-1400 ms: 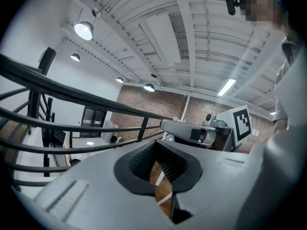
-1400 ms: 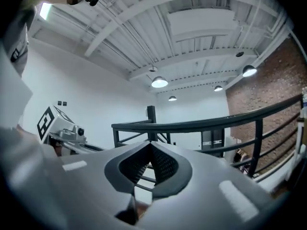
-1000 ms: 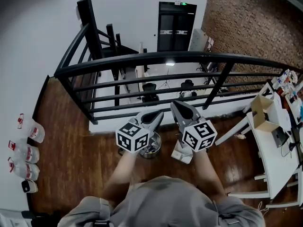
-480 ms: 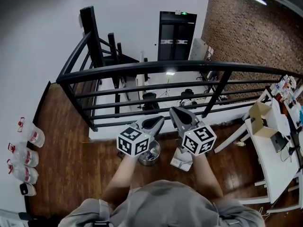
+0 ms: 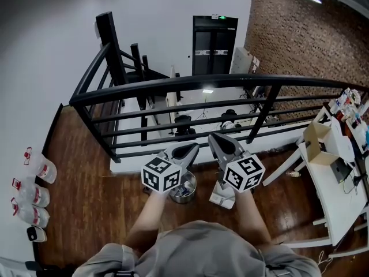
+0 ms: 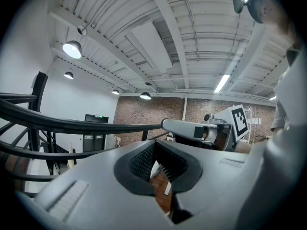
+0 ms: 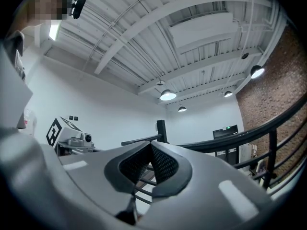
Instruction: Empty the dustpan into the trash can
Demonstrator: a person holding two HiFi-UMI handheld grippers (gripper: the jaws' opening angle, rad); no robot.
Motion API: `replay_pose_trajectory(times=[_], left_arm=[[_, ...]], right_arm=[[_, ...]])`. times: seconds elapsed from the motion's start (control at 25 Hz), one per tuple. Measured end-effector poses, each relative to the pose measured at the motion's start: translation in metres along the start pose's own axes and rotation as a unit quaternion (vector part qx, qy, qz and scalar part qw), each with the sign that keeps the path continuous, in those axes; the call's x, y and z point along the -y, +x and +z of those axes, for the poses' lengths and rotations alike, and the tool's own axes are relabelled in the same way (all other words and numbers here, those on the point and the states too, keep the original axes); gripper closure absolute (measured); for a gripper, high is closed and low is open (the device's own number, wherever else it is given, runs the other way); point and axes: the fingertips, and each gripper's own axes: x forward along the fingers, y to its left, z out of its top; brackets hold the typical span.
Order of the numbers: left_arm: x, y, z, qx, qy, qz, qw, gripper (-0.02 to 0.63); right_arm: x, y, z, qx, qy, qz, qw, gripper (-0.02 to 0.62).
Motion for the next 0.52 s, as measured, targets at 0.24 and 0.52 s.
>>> replay_pose_trajectory(times=[0.24, 0.52], left_arm=[[0.010, 0.000, -0.002, -0.003, 0.001, -0.005, 1.0000, 0.600], [0.017, 0.003, -0.002, -0.006, 0.007, -0.012, 0.9999, 0.600]], right_arm=[[-0.002, -0.010, -0.001, 0.001, 0.002, -0.004, 1.000, 0.595], [0.001, -0.015, -0.002, 0.003, 0.006, -0.009, 1.000, 0.595]])
